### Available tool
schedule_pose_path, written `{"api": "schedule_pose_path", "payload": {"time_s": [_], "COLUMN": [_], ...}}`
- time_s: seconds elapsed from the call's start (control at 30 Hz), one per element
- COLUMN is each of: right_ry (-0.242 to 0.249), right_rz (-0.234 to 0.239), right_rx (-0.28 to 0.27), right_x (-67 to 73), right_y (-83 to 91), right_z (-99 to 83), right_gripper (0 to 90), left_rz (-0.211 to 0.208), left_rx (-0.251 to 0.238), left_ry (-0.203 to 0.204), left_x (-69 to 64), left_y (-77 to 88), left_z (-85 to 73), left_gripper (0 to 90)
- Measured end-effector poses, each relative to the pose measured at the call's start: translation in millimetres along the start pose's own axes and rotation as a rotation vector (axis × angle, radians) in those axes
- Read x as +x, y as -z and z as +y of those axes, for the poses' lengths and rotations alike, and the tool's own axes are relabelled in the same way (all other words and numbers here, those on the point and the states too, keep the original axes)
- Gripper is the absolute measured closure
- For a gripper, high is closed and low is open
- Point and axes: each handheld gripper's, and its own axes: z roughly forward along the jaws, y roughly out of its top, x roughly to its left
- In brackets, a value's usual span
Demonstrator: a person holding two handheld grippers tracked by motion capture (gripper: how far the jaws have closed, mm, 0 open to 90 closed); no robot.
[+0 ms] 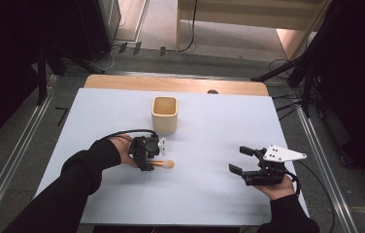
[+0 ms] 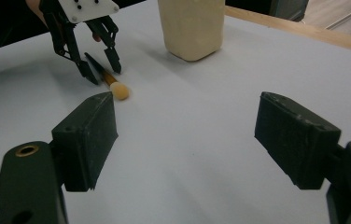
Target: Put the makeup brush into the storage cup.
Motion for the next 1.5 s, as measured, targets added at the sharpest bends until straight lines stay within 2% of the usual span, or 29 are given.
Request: {"api": "schedule_pose_path", "payload": {"time_s": [0.2, 0.3, 0.53, 0.6, 0.77, 0.87, 1.03, 1.27, 1.47, 1.5], "right_ry": [0.001, 0.002, 0.0, 0.0, 0.0, 0.001, -0.001, -0.002, -0.004, -0.004], "right_rz": [0.0, 0.001, 0.0, 0.0, 0.0, -0.001, 0.0, 0.0, 0.001, 0.0], "right_rx": [0.001, -0.001, 0.002, 0.002, 0.001, 0.003, 0.001, 0.003, 0.002, 0.002], "right_x": [0.2, 0.1, -0.3, -0.1, -0.2, -0.2, -0.5, -0.3, -0.2, -0.1], "right_y": [-0.1, 0.1, 0.5, 0.4, -0.1, 0.2, 0.3, -0.4, -1.1, -1.1], "right_z": [0.0, 0.0, -0.4, -0.3, -0.3, -0.2, -0.5, -0.4, -0.4, -0.3], "right_gripper": [21.7, 21.8, 21.9, 22.0, 21.9, 21.9, 21.9, 21.9, 21.9, 22.0], "left_rz": [0.001, -0.004, -0.028, -0.027, -0.056, -0.068, -0.078, -0.074, -0.088, -0.088], "left_rx": [0.055, 0.07, 0.074, 0.071, 0.068, 0.068, 0.025, -0.085, -0.185, -0.201], "left_ry": [-0.021, -0.006, 0.024, 0.006, 0.05, 0.058, 0.09, 0.142, 0.2, 0.199], "left_x": [-4.9, -4.2, -0.3, -0.2, 3.7, 5.3, 7.1, 11.0, 11.0, 11.4], "left_y": [0.2, -0.5, -0.1, -0.1, 0.4, 1.6, 11.5, 34.8, 50.6, 53.3], "left_z": [8.1, 11.1, 10.9, 10.8, 10.5, 9.7, 6.6, -1.4, -8.2, -9.7], "left_gripper": [70.5, 77.6, 78.8, 78.9, 79.0, 79.0, 79.0, 79.0, 79.0, 79.0]}}
